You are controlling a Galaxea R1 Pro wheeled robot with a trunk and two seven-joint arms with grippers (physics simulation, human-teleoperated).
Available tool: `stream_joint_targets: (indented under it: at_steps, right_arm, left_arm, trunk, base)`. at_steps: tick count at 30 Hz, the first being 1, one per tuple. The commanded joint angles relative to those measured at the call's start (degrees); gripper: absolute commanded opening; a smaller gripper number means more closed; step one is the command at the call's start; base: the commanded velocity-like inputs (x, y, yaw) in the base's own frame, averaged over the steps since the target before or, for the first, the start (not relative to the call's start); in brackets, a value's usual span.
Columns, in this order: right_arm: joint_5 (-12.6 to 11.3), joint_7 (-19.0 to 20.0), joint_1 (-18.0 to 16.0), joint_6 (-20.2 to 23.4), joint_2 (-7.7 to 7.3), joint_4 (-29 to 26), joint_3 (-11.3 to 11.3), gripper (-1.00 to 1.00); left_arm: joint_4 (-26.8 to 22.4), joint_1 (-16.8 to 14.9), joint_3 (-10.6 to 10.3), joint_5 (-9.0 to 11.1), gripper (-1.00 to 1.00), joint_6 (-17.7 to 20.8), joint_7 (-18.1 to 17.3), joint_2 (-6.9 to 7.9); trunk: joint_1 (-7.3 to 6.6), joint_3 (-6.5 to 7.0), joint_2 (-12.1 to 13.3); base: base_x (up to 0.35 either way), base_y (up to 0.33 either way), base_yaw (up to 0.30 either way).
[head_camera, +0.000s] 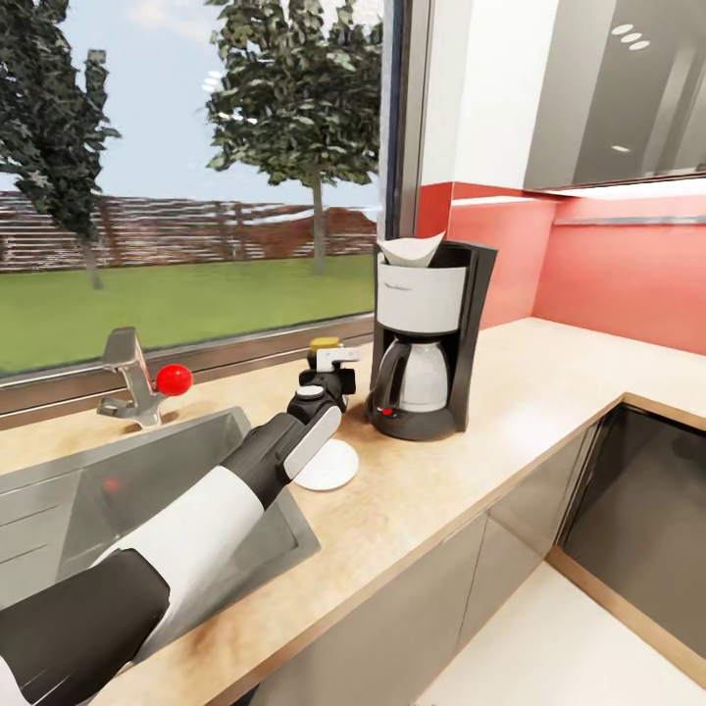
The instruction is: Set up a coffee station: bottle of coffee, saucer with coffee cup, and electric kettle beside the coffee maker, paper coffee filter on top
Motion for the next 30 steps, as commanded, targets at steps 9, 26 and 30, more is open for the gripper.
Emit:
stream_joint_targets:
  at_steps: [9, 26, 30]
  right_arm:
    - [0.21, 0.05, -0.03, -0.17, -0.02, 0.03, 0.01, 1.00]
    - [0.19, 0.05, -0.01, -0.17, -0.02, 0.03, 0.01, 1.00]
    - [0.20, 0.05, -0.04, -0.17, -0.02, 0.02, 0.01, 1.00]
  left_arm:
    - [-0.08, -0.05, -0.21, 0.34, -1.00, 0.13, 0.52, 0.03]
    - [-0.02, -0.04, -0.18, 0.34, -1.00, 0.13, 0.52, 0.03]
    - [0.01, -0.04, -0.18, 0.34, -1.00, 0.13, 0.53, 0.03]
  trunk:
    - [-0.01, -0.79, -0.03]
    - [-0.01, -2.10, -0.03]
    - [-0.01, -2.40, -0.03]
  base:
    - [0.000, 0.000, 0.000]
    - [0.000, 0.000, 0.000]
    - [0.000, 0.000, 0.000]
